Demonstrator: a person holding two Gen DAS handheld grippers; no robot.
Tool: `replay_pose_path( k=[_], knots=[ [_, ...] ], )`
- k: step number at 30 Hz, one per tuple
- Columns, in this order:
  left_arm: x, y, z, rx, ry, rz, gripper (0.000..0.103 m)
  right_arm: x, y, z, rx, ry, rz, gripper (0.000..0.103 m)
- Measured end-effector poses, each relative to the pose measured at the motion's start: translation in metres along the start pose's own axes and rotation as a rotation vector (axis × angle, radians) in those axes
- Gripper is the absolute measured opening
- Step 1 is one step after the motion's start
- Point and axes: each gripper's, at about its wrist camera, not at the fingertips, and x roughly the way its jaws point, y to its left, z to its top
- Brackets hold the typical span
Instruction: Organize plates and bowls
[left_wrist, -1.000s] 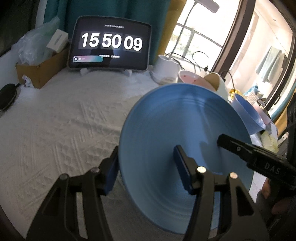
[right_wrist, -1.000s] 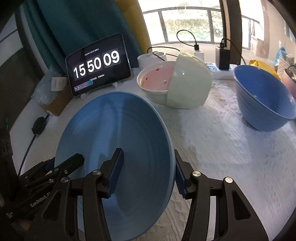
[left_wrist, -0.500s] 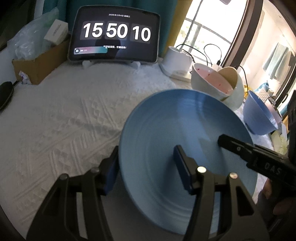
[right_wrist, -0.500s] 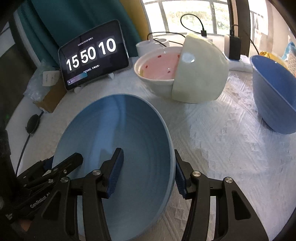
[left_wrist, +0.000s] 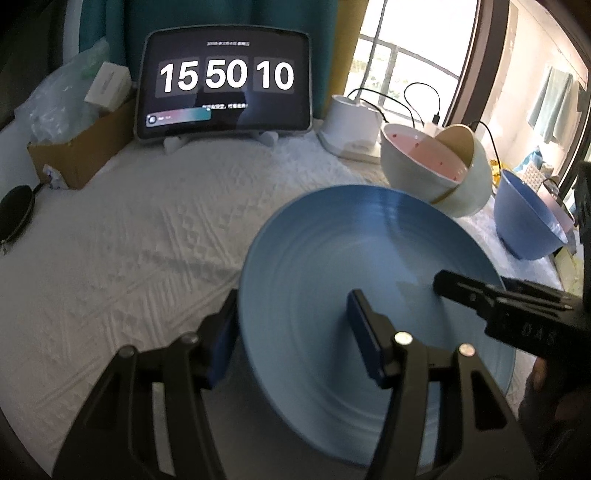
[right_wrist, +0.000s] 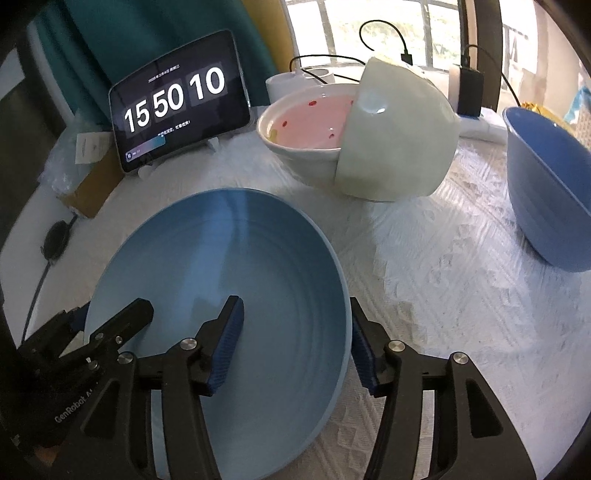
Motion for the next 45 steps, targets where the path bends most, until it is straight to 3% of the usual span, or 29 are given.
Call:
replay_pose_path(
  k=[12,22,45],
  knots=[
    [-0.028,0.002,-0.004,-0.048,-0.077,0.014,0.059,-0.025,-0.014,-0.007,0.029,-0.033,-0.044,0.058],
    [-0.06,-0.014,-0.008,-0.023,-0.14,0.012,0.059,-0.056,-0.02,-0.019,0.031,-0.078,-0.048,0.058],
    [-0.094,-0.09,-0.023,0.081,-0.12,-0.082,0.06,-0.122,-0.073,-0.054,0.107,-0.177,-0.038,0.058]
  ],
)
